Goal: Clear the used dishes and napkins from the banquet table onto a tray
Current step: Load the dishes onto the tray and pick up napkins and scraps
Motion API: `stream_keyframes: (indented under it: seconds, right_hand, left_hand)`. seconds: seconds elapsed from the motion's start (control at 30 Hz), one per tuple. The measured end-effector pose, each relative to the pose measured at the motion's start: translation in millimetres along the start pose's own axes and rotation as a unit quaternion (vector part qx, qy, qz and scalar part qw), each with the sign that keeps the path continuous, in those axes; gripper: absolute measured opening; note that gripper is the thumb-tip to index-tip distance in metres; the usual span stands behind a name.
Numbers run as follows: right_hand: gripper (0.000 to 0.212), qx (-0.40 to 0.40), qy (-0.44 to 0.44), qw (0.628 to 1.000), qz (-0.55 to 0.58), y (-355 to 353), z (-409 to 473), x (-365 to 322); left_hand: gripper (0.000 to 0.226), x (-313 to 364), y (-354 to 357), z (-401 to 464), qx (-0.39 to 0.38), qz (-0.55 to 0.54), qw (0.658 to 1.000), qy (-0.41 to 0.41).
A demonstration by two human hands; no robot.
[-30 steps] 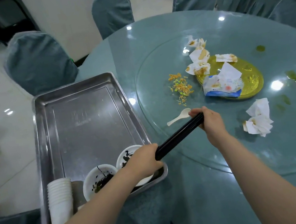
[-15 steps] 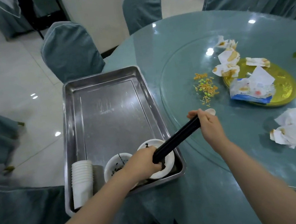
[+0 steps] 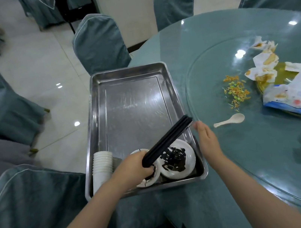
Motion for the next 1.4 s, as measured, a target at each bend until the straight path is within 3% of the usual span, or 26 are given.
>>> stream_keyframes:
  seconds: [0.17,0.4,0.77,0.97,1.13,1.27,1.4]
  right_hand:
    - [0.03,-0.037,-0.002,0.995,-0.09,9,-9,22]
    - [0.041,-0.085,-0.047,0.977,-0.192,21,-19,34]
    - [0.042,-0.117,-0.064,0.961,-0.241,21,-26,46]
    - [0.043,-0.119,-0.066,0.961,-0.241,21,-27,46]
    - [0.045,-0.12,-0.066,0.961,-0.24,22,-27,47]
    - [0.047,-0.12,-0.063,0.961,-0.24,21,-28,48]
    - [0.049,-0.122,-0.064,0.96,-0.243,22,-27,48]
  left_hand:
    - [0.013,-48,-15,-10,0.047,-0.078,0.991,-0.096]
    - [0.019,-86,-31,-25,0.139,-0.144,0.964,-0.174]
    - [0.05,-115,15,-9,0.121,-0.167,0.955,-0.211]
    - [0.024,-123,16,2,0.124,-0.28,0.928,-0.212]
    - [0.026,-132,13,12,0.135,-0.301,0.917,-0.224]
    - [0.049,-133,15,23,0.114,-0.262,0.93,-0.231]
    - [0.048,-131,15,33,0.106,-0.241,0.935,-0.238]
Point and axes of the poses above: each hand's wrist, its own z-axis towards the middle knuckle, its own y-axis out of the palm, x = y × z, the point moved 10 cm from there along z, towards the middle knuckle, and after that the axes turned 8 degrees about z, right-handed, at the moved point
